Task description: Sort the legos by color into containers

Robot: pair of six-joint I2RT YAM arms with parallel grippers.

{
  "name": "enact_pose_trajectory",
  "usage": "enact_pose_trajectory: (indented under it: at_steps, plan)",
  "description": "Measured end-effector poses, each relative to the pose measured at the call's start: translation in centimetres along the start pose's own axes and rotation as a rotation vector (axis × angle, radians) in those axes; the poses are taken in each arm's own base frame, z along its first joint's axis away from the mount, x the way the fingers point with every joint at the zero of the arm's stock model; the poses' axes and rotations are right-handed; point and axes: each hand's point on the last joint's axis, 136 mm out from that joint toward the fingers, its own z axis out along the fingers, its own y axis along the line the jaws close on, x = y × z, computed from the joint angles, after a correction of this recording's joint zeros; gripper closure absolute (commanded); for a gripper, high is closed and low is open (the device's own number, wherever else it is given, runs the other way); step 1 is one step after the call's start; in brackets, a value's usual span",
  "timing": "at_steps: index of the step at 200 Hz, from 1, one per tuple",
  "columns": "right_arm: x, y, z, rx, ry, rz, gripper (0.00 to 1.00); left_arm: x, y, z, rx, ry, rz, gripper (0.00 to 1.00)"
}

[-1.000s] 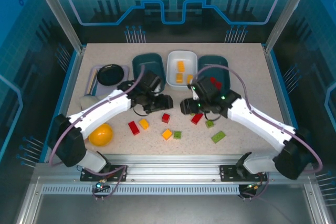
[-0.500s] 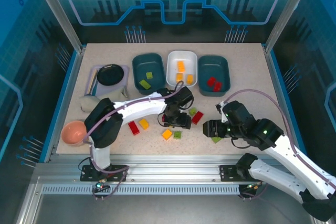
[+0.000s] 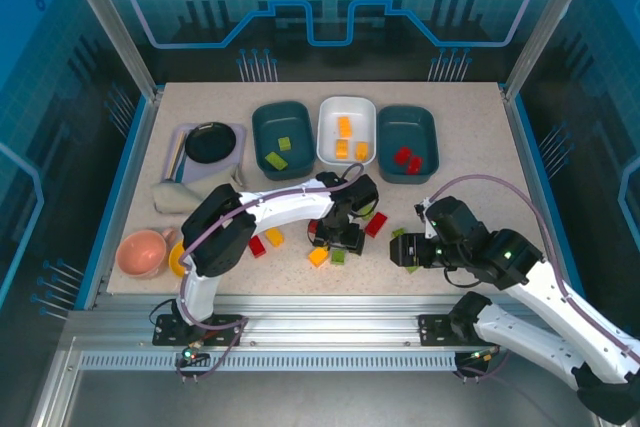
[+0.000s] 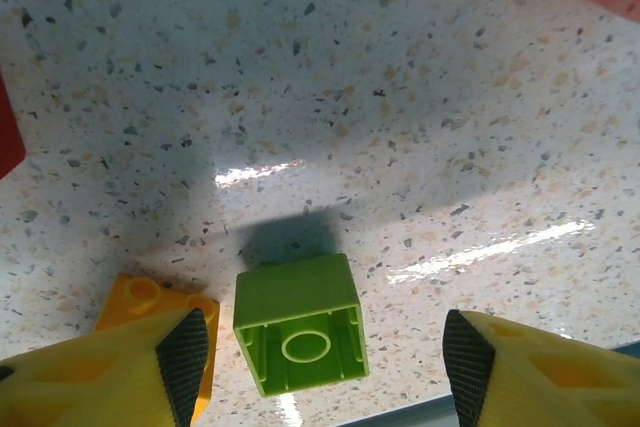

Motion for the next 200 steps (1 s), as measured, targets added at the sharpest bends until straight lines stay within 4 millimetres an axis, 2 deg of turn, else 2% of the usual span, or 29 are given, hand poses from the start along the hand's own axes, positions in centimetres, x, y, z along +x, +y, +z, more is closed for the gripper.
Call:
enact_pose_trajectory:
  at_steps: [87, 127, 161, 200]
  plan:
    - [0.1, 1.2, 0.8, -0.051, 0.036, -0.008, 0.31, 0.1, 0.1, 1.1, -0.024, 0.019, 0.004, 0.47]
    - [0.1, 1.3, 1.1, -0.054, 0.048, -0.008, 0.31, 0.4, 0.6, 2.6, -0.058, 0.051, -0.002, 0.55]
    - [0.0, 1.5, 1.3, -0.058, 0.046, -0.008, 0.32, 0.3, 0.7, 2.5, -0.066, 0.048, 0.001, 0.66]
    - [-0.1, 1.6, 1.3, -0.063, 0.041, -0.013, 0.33, -0.3, 0.9, 1.9, -0.093, 0.017, 0.007, 0.68]
